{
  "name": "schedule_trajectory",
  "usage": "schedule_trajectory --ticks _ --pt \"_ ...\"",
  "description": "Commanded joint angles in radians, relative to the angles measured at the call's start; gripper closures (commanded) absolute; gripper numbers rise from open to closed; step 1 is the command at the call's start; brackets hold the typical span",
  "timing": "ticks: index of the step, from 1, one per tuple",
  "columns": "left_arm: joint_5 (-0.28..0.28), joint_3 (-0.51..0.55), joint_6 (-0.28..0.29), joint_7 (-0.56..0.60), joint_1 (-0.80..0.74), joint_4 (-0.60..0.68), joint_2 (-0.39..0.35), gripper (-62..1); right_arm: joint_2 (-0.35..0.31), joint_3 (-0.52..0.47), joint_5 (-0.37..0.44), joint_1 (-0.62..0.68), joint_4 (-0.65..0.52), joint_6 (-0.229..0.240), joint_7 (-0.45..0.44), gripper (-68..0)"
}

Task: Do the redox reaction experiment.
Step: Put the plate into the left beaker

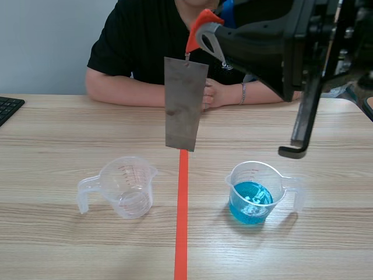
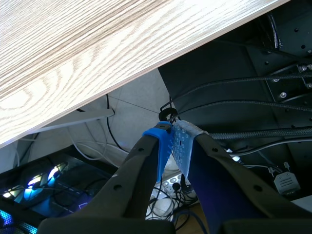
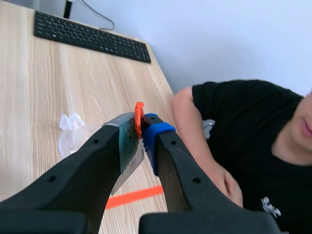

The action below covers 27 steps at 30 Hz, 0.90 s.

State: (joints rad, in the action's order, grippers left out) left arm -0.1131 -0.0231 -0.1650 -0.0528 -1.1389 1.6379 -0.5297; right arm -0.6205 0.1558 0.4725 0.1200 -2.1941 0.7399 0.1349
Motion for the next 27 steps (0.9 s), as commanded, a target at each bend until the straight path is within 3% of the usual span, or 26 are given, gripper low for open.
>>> schedule_trajectory --ticks 1,6,13,27 --pt "0.002 0.003 -0.005 0.009 -0.013 0.006 0.000 -4.6 0.000 0.024 0.011 -0.037 0.011 0.006 -0.002 -1.6" --pt "0.002 0.003 -0.005 0.008 -0.013 0.006 0.000 -4.6 0.013 0.135 0.011 -0.130 0.055 -0.014 0.007 -1.6" --pt "0.002 0.003 -0.005 0.008 -0.013 0.006 0.000 -4.6 0.093 0.251 0.010 -0.224 0.116 -0.014 0.076 -1.6" --pt "-0.018 0.003 -0.006 0.002 -0.013 0.006 0.000 -4.7 0.196 0.402 -0.034 -0.306 0.204 -0.014 0.114 -1.6"
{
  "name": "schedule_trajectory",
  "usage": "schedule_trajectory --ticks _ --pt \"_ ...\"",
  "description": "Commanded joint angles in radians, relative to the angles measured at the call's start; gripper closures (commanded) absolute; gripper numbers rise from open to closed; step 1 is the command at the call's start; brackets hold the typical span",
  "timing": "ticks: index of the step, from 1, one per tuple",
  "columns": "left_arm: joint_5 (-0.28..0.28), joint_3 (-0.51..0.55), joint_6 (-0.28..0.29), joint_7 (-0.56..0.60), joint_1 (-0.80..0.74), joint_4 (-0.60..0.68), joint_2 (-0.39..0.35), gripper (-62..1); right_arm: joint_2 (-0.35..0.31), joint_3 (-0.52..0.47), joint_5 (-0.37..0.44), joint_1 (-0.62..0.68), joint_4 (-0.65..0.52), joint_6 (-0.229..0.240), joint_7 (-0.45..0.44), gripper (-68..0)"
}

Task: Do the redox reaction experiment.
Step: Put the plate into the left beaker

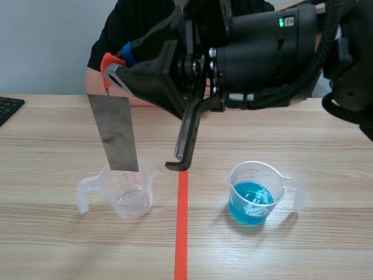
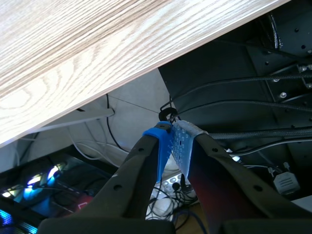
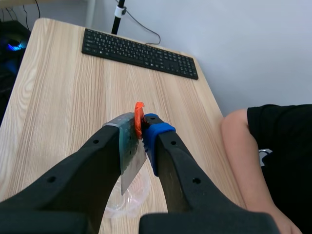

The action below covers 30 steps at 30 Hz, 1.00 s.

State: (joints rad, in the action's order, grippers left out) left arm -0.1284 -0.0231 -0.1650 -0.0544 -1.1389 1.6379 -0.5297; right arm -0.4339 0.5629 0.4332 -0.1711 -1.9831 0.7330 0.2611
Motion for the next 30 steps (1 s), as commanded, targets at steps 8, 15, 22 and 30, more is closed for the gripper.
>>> schedule_trajectory --ticks 8,15,22,30 --pt "-0.003 0.003 -0.007 0.006 -0.007 0.006 0.000 -19.4 0.046 0.028 -0.052 -0.015 0.026 -0.008 -0.013 -1.6" --pt "-0.002 0.003 -0.006 0.013 -0.005 0.006 0.000 -48.1 0.046 0.028 -0.052 -0.015 0.050 -0.008 -0.024 -1.6" --pt "-0.003 0.003 -0.006 0.013 -0.005 0.006 0.000 -62.3 0.047 0.028 -0.052 -0.015 0.083 -0.008 -0.048 -1.6" --pt "-0.010 0.003 -0.008 0.013 -0.005 0.006 0.000 -62.3 0.075 0.028 -0.081 -0.015 0.119 -0.007 -0.050 -1.6"
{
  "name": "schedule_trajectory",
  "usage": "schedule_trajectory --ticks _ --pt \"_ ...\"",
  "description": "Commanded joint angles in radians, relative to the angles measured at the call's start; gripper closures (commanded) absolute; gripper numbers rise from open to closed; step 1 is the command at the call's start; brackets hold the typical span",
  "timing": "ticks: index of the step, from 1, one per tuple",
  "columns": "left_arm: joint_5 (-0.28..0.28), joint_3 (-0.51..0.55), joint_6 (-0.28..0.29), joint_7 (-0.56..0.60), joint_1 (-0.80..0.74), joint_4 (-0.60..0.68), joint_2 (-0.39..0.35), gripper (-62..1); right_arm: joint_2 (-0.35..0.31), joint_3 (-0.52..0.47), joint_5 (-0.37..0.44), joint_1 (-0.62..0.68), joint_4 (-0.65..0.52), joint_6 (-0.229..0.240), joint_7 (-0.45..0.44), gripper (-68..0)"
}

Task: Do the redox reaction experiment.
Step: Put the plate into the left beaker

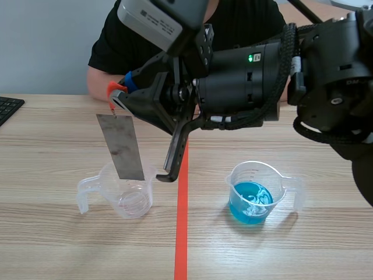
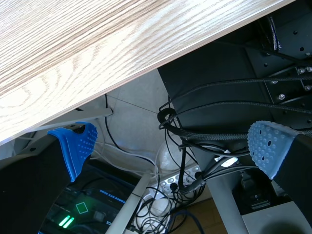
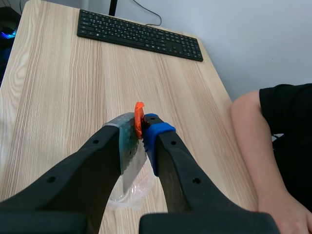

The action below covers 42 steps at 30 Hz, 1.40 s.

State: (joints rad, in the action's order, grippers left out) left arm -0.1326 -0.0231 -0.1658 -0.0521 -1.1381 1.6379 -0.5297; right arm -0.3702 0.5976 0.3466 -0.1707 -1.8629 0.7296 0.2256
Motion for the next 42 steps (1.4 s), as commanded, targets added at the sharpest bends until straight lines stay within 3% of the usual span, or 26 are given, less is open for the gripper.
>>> schedule_trajectory --ticks 1,9,19,27,34,42 --pt "-0.006 0.003 -0.008 0.010 -0.006 0.006 0.000 -62.3 0.017 -0.007 -0.001 -0.015 0.006 -0.004 -0.015 -1.6" --pt "-0.006 0.003 -0.008 0.014 -0.006 0.006 0.000 -62.3 0.063 0.032 -0.072 -0.021 0.071 -0.004 -0.022 -1.6" --pt "-0.006 0.003 -0.004 0.025 -0.006 0.006 0.000 -62.3 0.073 0.084 -0.093 -0.066 0.182 -0.007 -0.094 -1.6" --pt "-0.006 0.003 -0.003 0.026 -0.006 0.006 0.000 -62.3 0.126 0.085 -0.168 -0.068 0.260 -0.007 -0.109 -1.6" --pt "-0.006 0.003 -0.003 0.026 -0.006 0.006 0.000 -62.3 0.132 0.085 -0.204 -0.068 0.278 -0.007 -0.121 -1.6" --pt "-0.006 0.003 -0.003 0.025 -0.006 0.006 0.000 -62.3 0.132 0.085 -0.213 -0.068 0.278 0.001 -0.120 -15.7"
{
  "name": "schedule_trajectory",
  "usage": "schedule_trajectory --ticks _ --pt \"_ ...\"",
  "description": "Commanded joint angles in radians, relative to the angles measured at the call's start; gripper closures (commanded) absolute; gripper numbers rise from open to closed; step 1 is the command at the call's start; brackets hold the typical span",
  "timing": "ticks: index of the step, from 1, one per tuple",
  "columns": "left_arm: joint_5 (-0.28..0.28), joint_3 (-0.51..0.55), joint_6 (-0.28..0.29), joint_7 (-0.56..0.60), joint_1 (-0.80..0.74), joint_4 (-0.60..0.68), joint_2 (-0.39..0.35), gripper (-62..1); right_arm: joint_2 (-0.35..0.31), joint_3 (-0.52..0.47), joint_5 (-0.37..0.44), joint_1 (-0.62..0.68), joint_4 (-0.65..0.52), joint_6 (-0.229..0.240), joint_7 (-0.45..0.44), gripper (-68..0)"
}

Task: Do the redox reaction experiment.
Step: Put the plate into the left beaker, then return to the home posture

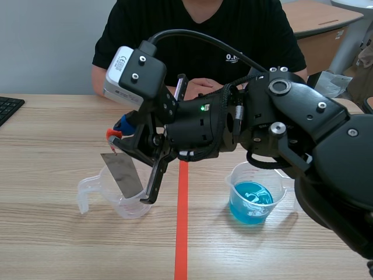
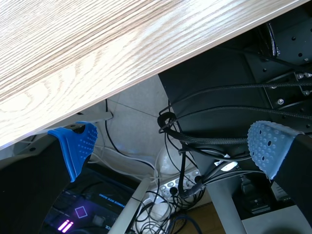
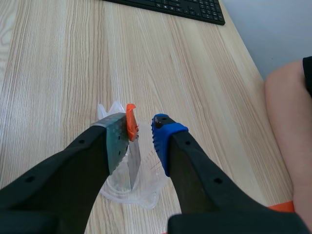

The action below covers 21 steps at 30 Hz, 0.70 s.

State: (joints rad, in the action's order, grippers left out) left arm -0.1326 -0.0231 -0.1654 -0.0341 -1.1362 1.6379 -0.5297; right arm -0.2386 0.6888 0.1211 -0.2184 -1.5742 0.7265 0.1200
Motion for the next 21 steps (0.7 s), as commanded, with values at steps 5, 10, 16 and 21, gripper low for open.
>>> schedule_trajectory --ticks 5,10,16,21 --pt "-0.006 0.003 -0.004 0.007 -0.008 0.006 0.000 -62.3 0.000 -0.006 0.014 -0.020 -0.010 0.019 -0.016 -33.3" --pt "-0.006 0.003 -0.004 0.007 -0.008 0.006 0.000 -62.3 0.000 0.014 0.057 -0.020 -0.010 0.019 -0.035 -53.4" --pt "-0.006 0.003 -0.004 0.008 -0.008 0.006 0.000 -62.3 -0.010 0.070 0.169 -0.020 -0.011 0.019 -0.038 -67.9" --pt "-0.006 0.003 -0.004 0.007 -0.008 0.006 0.000 -62.3 -0.057 0.118 0.275 -0.019 -0.025 0.019 -0.041 -67.9"
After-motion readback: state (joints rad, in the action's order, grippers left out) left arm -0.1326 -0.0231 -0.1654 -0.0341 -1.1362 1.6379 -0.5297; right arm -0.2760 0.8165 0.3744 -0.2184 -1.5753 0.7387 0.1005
